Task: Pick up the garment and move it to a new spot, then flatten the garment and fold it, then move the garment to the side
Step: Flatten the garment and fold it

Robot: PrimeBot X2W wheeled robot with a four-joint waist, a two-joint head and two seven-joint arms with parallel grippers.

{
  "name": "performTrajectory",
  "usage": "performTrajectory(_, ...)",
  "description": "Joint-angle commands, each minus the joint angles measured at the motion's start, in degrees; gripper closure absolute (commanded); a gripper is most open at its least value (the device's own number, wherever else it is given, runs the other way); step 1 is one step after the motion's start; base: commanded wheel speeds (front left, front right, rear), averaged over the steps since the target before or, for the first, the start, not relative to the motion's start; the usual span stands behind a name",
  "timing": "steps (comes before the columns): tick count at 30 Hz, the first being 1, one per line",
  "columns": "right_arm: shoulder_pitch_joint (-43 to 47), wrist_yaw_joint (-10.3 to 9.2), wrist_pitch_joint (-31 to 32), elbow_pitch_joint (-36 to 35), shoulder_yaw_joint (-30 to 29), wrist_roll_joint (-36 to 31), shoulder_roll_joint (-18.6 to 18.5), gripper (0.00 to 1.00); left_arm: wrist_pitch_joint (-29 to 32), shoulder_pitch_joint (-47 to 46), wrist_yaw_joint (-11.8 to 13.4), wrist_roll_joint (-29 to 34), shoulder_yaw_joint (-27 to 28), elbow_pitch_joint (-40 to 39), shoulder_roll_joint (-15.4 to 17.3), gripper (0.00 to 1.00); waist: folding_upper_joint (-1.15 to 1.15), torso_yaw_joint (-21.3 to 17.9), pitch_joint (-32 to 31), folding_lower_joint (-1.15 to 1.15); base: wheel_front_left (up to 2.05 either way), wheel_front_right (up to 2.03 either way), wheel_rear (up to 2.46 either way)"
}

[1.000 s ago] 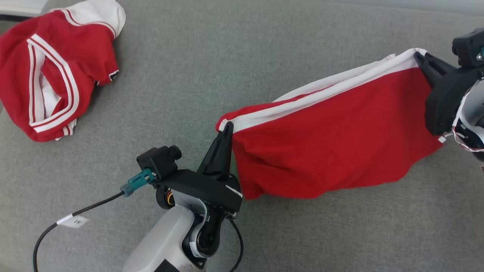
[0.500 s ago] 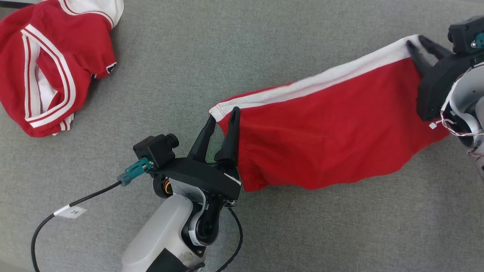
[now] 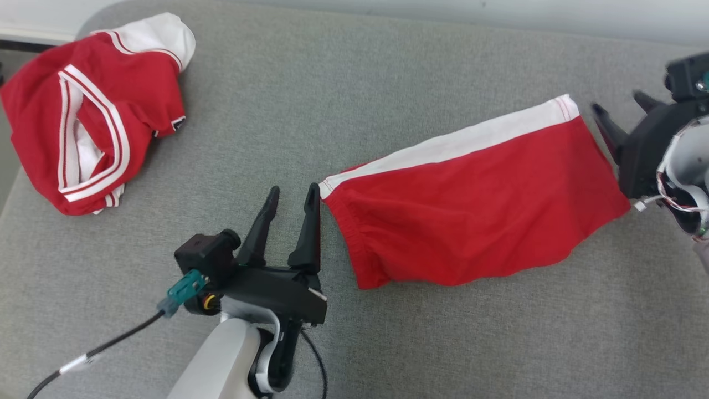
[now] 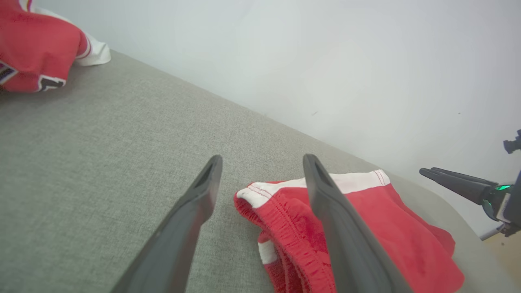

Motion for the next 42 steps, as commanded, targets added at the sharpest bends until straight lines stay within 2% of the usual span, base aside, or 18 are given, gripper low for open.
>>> performTrajectory(1,1.8,-0.13,1.97,1.56,-1.88,1.4,-0.29,0.0,-0.2,1.96,0.35,5.57,1.21,-2.14,1.03,0.0,0.0,0.77,-2.19,0.0,0.0,0.0,0.0)
performTrajectory(4,3.64,-0.13,4.68,2.9,-4.2,2.5,0.12,0.0,-0.19,5.79,1.06,12.55,2.64,-4.99,1.15,0.0,0.0,1.72,-3.18,0.0,0.0,0.0,0.0)
performTrajectory(9,6.07,-0.13,6.61,3.88,-7.49,2.56,-0.31,0.0,-0.19,11.15,0.55,22.49,4.35,-9.88,1.01,0.0,0.0,3.63,-3.63,0.0,0.0,0.0,0.0)
performTrajectory(12,7.18,-0.13,7.7,4.91,-9.81,1.86,-0.04,0.0,-0.19,14.64,1.42,27.96,5.98,-12.97,1.1,0.0,0.0,4.84,-3.5,0.0,0.0,0.0,0.0)
performTrajectory(16,7.72,-0.13,8.46,5.24,-11.76,0.57,0.46,0.0,-0.19,17.54,1.95,31.52,7.67,-15.72,0.72,0.0,0.0,5.85,-3.01,0.0,0.0,0.0,0.0)
performTrajectory(21,8.59,-0.13,10.07,6.91,-14.93,-2.49,0.67,0.0,-0.19,21.43,0.77,34.73,8.43,-16.01,0.44,0.0,0.0,7.52,-2.0,0.0,0.0,0.0,0.0)
performTrajectory(30,10.42,-0.13,12.61,8.9,-20.39,-6.6,2.92,0.0,-0.19,25.76,-0.82,36.17,12.1,-16.6,0.17,0.0,0.0,8.67,-0.93,0.0,0.0,0.0,0.0)
performTrajectory(31,10.9,-0.13,13.24,8.8,-20.59,-6.75,3.37,0.16,-0.19,26.06,-1.09,36.08,12.4,-16.66,0.15,0.0,0.0,8.65,-0.88,0.0,0.0,0.0,0.0)
performTrajectory(32,11.34,-0.12,14.03,8.77,-20.84,-6.95,3.79,0.4,-0.19,26.27,-1.25,36.05,12.75,-16.61,0.08,0.0,0.0,8.59,-0.88,0.0,0.0,0.0,0.0)
performTrajectory(34,12.26,-0.12,15.44,8.28,-21.04,-7.48,4.28,0.72,-0.19,26.63,-1.43,35.99,13.18,-16.36,-0.02,0.0,0.0,8.46,-0.92,0.0,0.0,0.0,0.0)
performTrajectory(35,12.71,-0.12,15.98,7.95,-21.24,-7.68,4.42,0.95,-0.19,26.71,-1.62,36.03,13.23,-16.31,-0.07,0.0,0.0,8.38,-0.97,0.0,0.0,0.0,0.0)
performTrajectory(36,13.12,-0.13,16.53,7.54,-21.41,-7.85,4.41,1.0,-0.19,26.78,-1.68,35.99,13.17,-16.17,-0.13,0.0,0.0,8.29,-1.01,0.0,0.0,0.0,0.0)
performTrajectory(42,14.83,-0.14,17.23,4.39,-23.46,-9.88,4.11,1.0,-0.19,26.54,-2.48,35.53,12.77,-15.39,-0.32,0.0,0.0,7.49,-1.49,0.0,0.0,0.0,0.0)
